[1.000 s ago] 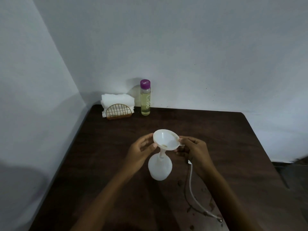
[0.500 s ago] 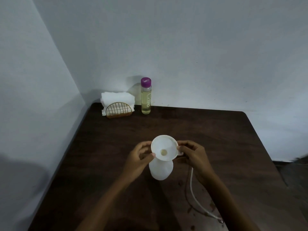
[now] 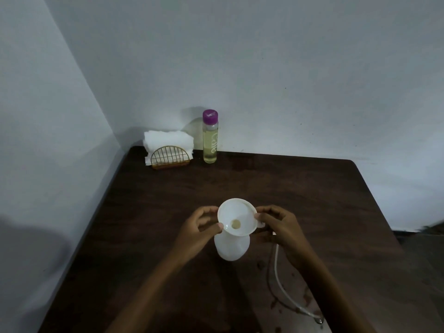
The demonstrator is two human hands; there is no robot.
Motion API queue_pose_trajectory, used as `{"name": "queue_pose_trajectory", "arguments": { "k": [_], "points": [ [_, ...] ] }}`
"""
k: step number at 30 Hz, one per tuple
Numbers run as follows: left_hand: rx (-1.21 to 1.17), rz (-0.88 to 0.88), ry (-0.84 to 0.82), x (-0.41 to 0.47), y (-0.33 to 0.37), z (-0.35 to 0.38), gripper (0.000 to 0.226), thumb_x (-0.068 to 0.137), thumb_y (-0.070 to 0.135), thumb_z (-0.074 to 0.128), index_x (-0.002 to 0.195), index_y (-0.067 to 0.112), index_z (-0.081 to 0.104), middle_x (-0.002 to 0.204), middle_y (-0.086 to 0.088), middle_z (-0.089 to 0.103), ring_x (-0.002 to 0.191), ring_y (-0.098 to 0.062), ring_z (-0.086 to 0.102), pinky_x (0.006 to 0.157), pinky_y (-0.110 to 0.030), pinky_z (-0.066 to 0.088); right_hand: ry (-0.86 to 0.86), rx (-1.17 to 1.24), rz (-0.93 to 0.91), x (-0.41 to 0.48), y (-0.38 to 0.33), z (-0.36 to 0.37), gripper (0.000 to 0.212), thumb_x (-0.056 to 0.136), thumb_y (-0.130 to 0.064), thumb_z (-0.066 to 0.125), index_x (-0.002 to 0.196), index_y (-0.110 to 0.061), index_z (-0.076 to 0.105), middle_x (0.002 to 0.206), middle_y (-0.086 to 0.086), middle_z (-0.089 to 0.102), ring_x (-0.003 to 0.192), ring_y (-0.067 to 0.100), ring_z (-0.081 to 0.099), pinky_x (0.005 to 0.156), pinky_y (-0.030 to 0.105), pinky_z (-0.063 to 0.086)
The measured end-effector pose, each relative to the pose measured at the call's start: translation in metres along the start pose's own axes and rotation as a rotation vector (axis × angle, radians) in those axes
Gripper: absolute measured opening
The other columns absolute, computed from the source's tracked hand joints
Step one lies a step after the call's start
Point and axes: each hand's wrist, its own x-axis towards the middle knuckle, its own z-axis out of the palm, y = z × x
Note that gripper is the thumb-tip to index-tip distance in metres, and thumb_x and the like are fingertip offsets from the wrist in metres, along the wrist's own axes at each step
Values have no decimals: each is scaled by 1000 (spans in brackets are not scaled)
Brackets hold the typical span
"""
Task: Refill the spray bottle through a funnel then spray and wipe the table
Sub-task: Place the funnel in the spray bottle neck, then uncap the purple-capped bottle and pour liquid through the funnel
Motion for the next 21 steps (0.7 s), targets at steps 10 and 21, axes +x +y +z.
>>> {"name": "queue_pose_trajectory", "arguments": {
  "k": [10,21],
  "points": [
    [-62,-63,104,31,19,-22,20,95,22,45,113,22,54,109,2,65,94,-13,64,77,-25,49,50,17,-79,39,-18,-10,14,89,-4,55,84,-6,68,83,17,69,71,21,64,63,28,53],
    [167,218,396,210,82,-35,62,81,0,61,137,8,36,139,-11,44,123,-28,47,103,-37,40,-83,-310,-157,147,-63,38,15,91,-4,52,97,2,64,72,8,62,56,12,55,44,17,41]
  ]
}}
